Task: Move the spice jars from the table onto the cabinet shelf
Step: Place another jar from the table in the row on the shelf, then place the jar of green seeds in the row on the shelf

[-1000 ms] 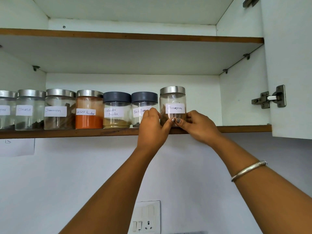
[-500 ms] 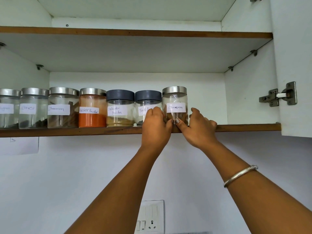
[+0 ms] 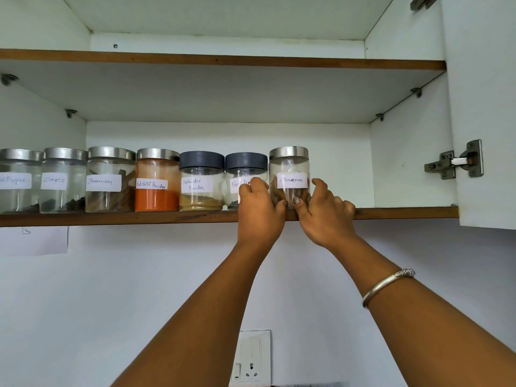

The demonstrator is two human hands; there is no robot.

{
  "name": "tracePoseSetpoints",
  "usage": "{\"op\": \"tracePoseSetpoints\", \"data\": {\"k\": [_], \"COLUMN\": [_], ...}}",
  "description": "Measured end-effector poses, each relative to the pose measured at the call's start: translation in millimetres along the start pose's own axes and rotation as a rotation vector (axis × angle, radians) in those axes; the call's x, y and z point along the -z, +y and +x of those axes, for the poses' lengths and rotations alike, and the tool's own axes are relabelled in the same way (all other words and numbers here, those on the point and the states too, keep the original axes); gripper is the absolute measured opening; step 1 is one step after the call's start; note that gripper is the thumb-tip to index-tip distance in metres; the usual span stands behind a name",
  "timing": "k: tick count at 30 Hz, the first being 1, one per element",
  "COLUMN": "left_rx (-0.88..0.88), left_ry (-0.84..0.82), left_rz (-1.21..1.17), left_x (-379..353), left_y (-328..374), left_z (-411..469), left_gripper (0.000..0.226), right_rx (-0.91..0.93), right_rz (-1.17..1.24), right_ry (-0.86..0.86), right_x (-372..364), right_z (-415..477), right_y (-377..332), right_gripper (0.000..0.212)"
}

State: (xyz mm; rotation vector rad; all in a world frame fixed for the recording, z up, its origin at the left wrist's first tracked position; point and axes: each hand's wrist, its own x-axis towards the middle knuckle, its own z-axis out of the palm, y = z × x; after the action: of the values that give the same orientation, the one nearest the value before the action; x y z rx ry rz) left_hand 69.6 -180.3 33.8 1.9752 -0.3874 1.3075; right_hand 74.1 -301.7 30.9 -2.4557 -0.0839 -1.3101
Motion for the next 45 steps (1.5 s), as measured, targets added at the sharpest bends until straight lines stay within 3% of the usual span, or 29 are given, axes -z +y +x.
{"op": "tracePoseSetpoints", "data": {"k": [7, 16, 19, 27, 37, 45], "left_rx": [-0.071, -0.182, -0.186, -0.174, 0.175, 0.569], "left_ry": [-0.095, -0.286, -0.286, -0.301, -0.521, -0.747], "left_rz": [0.056, 0.011, -0.034, 0.079, 0.322, 0.449], "left_x": [6, 26, 40, 120, 246, 346], "left_y": [0, -4, -17, -95, -236, -309], "left_z": [1, -17, -27, -73, -213, -363], "left_gripper": [0.022, 0.035, 0.041, 0.044, 0.062, 0.061], "right_rx": [0.014, 0.031, 0.095, 0.336, 0.461, 0.412], "right_rz": [-0.173, -0.148, -0.108, -0.035, 0.125, 0.395], "right_ry": [-0.039, -0.116, -0.078, -0.192, -0.714, -1.330], "right_x": [-3, -1, -6, -39, -139, -202], "right_z": [-13, -44, -58, -115, -263, -424], "right_y": [-2, -27, -54, -135, -254, -319], "right_gripper": [0.080, 0.093, 0.096, 0.091, 0.097, 0.101]}}
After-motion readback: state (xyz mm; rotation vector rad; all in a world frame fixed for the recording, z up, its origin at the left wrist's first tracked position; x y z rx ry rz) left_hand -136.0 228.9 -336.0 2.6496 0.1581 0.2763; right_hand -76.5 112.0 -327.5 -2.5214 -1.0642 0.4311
